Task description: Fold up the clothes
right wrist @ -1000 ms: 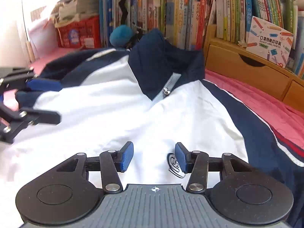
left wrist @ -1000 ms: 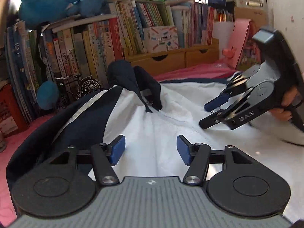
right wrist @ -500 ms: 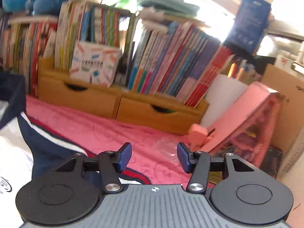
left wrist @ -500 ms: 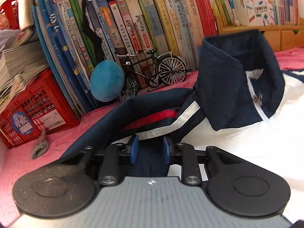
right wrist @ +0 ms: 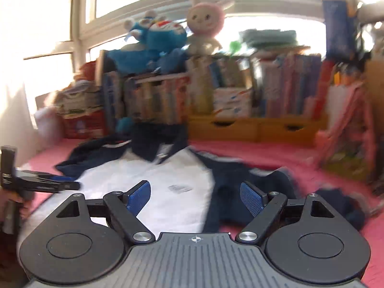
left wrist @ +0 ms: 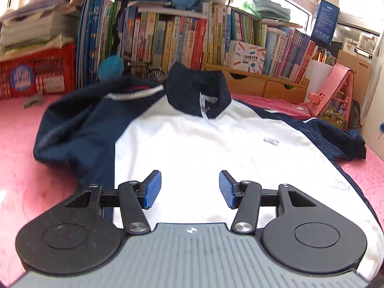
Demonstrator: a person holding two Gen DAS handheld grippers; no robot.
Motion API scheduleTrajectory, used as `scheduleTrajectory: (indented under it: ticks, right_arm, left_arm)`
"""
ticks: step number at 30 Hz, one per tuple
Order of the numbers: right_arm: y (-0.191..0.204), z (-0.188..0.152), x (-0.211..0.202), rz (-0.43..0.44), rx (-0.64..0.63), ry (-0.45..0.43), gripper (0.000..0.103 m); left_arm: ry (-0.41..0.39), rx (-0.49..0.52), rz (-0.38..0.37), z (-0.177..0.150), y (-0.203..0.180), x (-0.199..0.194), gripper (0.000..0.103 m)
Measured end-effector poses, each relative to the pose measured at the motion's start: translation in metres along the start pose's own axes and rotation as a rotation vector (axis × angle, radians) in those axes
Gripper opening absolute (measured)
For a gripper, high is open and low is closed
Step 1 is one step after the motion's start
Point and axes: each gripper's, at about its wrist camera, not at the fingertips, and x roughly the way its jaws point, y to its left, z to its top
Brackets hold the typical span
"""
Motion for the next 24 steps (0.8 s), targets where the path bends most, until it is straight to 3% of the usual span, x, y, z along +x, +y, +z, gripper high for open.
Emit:
scheduleTrajectory:
  ticks: [3, 5, 7, 10, 13, 16, 21, 24]
  right_arm:
    - [0.056, -0.036, 0.057, 0.161, 0.130, 0.109, 0.081]
    - [0.084, -0.051, 0.085, 0.185, 0.193, 0.157, 0.081]
    - [0.109, -0.059, 0.101, 0.105, 0.137, 0.159, 0.081]
    - [0.136, -0.063, 0.108, -0.042, -0.056, 0.169, 0.081]
    - [0.134, -0.067, 0.107, -0.085, -0.155, 0.191, 0.085]
    - [0.109, -0.067, 0.106, -0.092, -0.131, 0.212, 0.089]
    - [0.054, -0.062, 0.100, -0.436, -0.182, 0.151, 0.091]
    - [-0.012, -0.055, 0.083, -0.624, -0.045, 0.155, 0.090]
  left_arm:
    - [0.026, -0.034, 0.052, -0.017, -0.002, -0.002, 0.051]
    - [0.012, 0.070, 0.135, -0.027, -0.007, -0.002, 0.051]
    - [-0.005, 0.187, 0.210, -0.037, -0.012, -0.002, 0.055]
    - [-0.025, 0.231, 0.239, -0.041, -0.013, -0.005, 0.056]
    - [-0.026, 0.203, 0.240, -0.041, -0.006, -0.006, 0.057]
    - [-0.033, 0.205, 0.259, -0.043, -0.003, -0.007, 0.057]
    - [-0.054, 0.248, 0.336, -0.048, 0.000, -0.011, 0.066]
    - [-0.047, 0.178, 0.353, -0.046, 0.012, -0.013, 0.068]
